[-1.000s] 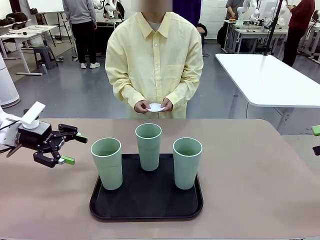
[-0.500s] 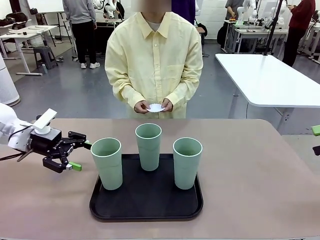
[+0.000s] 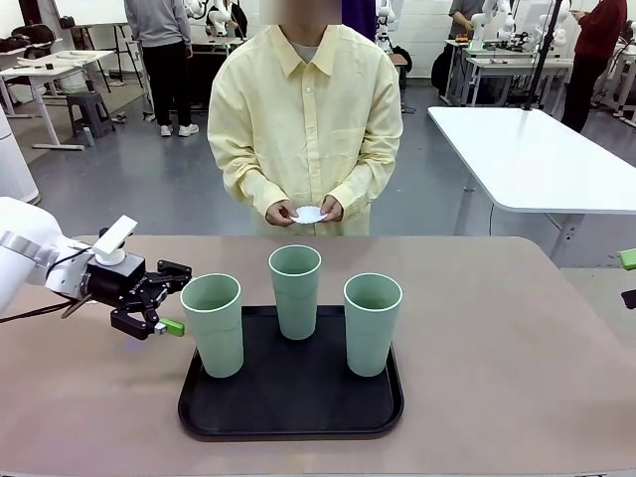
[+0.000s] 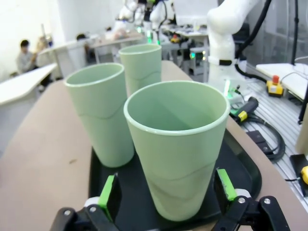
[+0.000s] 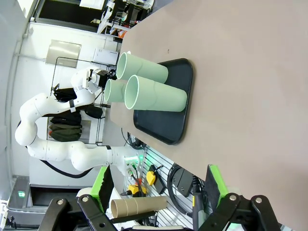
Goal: Place coasters on the table and set cups on them.
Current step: Pick up one Reusable plastic cup and place it on a coaster set by the human.
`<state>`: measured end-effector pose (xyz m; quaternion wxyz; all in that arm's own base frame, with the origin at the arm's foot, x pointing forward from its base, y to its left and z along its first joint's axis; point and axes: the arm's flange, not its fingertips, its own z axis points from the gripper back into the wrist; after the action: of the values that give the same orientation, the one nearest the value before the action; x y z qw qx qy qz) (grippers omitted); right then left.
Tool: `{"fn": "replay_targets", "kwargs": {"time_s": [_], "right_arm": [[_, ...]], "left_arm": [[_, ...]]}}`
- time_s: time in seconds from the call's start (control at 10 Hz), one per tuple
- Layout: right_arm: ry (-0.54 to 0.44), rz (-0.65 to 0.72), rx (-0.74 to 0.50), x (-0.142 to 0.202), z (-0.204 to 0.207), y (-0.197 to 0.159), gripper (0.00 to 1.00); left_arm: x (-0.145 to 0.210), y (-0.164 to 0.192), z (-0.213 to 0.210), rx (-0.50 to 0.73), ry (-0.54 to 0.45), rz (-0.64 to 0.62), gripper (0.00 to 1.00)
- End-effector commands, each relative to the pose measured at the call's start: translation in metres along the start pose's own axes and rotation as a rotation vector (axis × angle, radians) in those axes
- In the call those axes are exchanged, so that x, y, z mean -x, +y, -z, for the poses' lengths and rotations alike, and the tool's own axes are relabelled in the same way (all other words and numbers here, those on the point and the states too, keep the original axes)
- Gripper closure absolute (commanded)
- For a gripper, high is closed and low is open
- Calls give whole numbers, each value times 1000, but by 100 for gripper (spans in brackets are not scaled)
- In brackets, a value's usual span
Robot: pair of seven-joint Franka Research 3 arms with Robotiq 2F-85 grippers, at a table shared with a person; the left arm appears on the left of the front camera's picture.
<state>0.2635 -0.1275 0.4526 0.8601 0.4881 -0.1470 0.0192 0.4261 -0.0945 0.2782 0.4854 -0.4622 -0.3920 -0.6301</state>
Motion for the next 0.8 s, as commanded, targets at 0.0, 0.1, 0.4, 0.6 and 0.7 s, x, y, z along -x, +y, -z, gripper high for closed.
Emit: {"fn": "replay_targets", "kwargs": {"time_s": [0.0, 0.1, 0.4, 0.6, 0.7], "right_arm": [[2, -7, -13, 0, 0, -1, 0], [2, -7, -13, 0, 0, -1, 0], [2, -7, -13, 0, 0, -1, 0], [2, -7, -13, 0, 0, -1, 0], [2, -7, -13, 0, 0, -1, 0]], "left_arm": [[1, 6, 11, -1, 0, -20, 0], [1, 6, 15, 7, 0, -18, 0], [4, 7, 27, 21, 2, -36, 0], [5, 7, 37, 42, -3, -37, 0], [6, 8, 43, 49, -1, -35, 0]]}}
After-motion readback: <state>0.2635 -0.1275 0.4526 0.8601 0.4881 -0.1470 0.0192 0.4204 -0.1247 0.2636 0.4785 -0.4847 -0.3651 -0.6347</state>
